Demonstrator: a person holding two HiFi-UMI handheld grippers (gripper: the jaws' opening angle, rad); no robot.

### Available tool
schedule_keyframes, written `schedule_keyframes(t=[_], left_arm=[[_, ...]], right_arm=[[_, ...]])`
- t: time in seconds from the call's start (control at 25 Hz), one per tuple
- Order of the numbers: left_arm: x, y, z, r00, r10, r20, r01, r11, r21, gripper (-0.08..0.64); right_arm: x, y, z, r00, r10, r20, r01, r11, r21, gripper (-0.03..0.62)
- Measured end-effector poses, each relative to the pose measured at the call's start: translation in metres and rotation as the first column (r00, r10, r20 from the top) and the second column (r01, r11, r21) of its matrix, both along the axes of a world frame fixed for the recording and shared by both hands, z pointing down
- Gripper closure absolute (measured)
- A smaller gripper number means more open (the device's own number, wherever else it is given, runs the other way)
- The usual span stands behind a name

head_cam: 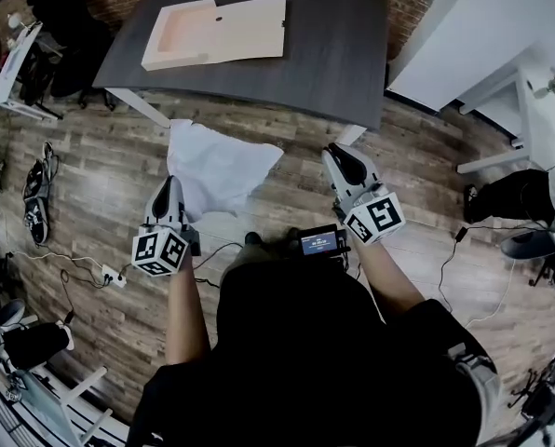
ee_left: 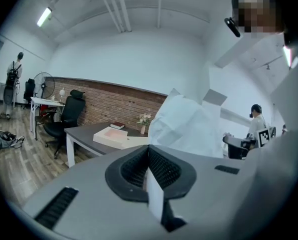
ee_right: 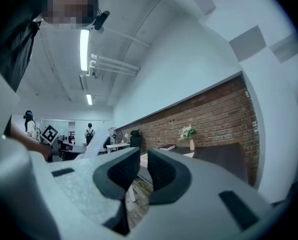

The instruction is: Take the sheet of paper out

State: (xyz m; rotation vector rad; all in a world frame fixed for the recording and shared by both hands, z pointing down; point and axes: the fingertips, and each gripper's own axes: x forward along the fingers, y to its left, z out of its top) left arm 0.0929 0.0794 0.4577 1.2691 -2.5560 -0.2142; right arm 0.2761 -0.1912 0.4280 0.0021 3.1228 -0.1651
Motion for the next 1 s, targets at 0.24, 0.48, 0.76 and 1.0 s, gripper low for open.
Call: schedule_keyframes(t=[0.24, 0.48, 0.76, 1.0], left_arm=[[-0.011, 0.006, -0.005, 1.0, 0.028, -0.009, -0.028, 0.999, 0.028, 0.566], [-0.025, 0.026, -0.005, 0.999, 0.038, -0.027, -0.037, 0.998, 0.041, 0.566], [-0.025, 0.039, 0.001, 0.998, 0.046, -0.047, -0.043, 0.998, 0.052, 0.566], [-0.022, 0.038, 0.003, 0.996, 0.065, -0.057, -0.062, 0.996, 0.061, 0.566]], right_arm=[[-0.005, 0.013, 0.003, 0.999, 0.031, -0.033, -0.031, 0.999, 0.014, 0.544], [-0.023, 0.033, 0.007, 0.996, 0.057, -0.063, -0.056, 0.998, 0.021, 0.545], [-0.025, 0.049, 0.011, 0.996, 0.044, -0.079, -0.042, 0.999, 0.028, 0.545], [-0.022, 0.051, 0.013, 0.995, 0.048, -0.084, -0.045, 0.998, 0.031, 0.545]])
